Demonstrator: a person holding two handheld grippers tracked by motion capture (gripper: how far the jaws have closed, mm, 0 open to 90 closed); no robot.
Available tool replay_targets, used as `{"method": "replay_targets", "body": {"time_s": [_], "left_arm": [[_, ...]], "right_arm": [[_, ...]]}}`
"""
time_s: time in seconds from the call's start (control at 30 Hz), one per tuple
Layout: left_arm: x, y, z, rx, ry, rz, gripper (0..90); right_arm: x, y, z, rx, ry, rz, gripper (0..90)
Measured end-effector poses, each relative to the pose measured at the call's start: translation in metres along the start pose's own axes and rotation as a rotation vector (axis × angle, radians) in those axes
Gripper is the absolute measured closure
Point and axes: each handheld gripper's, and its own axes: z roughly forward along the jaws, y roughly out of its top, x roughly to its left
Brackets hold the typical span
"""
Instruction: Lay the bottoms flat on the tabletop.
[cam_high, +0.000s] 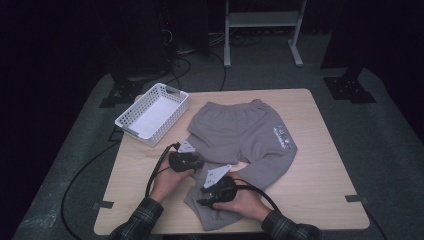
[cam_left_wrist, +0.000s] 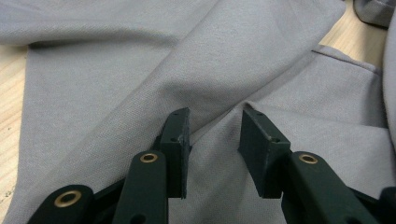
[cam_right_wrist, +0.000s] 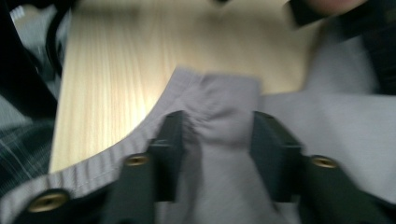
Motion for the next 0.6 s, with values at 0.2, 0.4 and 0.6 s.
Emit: {"method": "replay_targets", "body": {"time_s": [0.2,0.4,0.6], "left_arm": [[0.000,0.000,0.000,0.002,0.002,0.002,62.3],[0.000,0.000,0.000,0.001,0.002,0.003,62.3],[0.000,0.000,0.000,0.004,0.002,0.008,62.3]], "right_arm": [[0.004,-0.004,-0.001,-0.013,-0.020,-0.019,89.4],[-0.001,-0.004,-0.011,-0.043,-0.024,0.006,89.8],[-0.007,0.001,-0.019,-0.086,-0.009,0.040,75.2]]}}
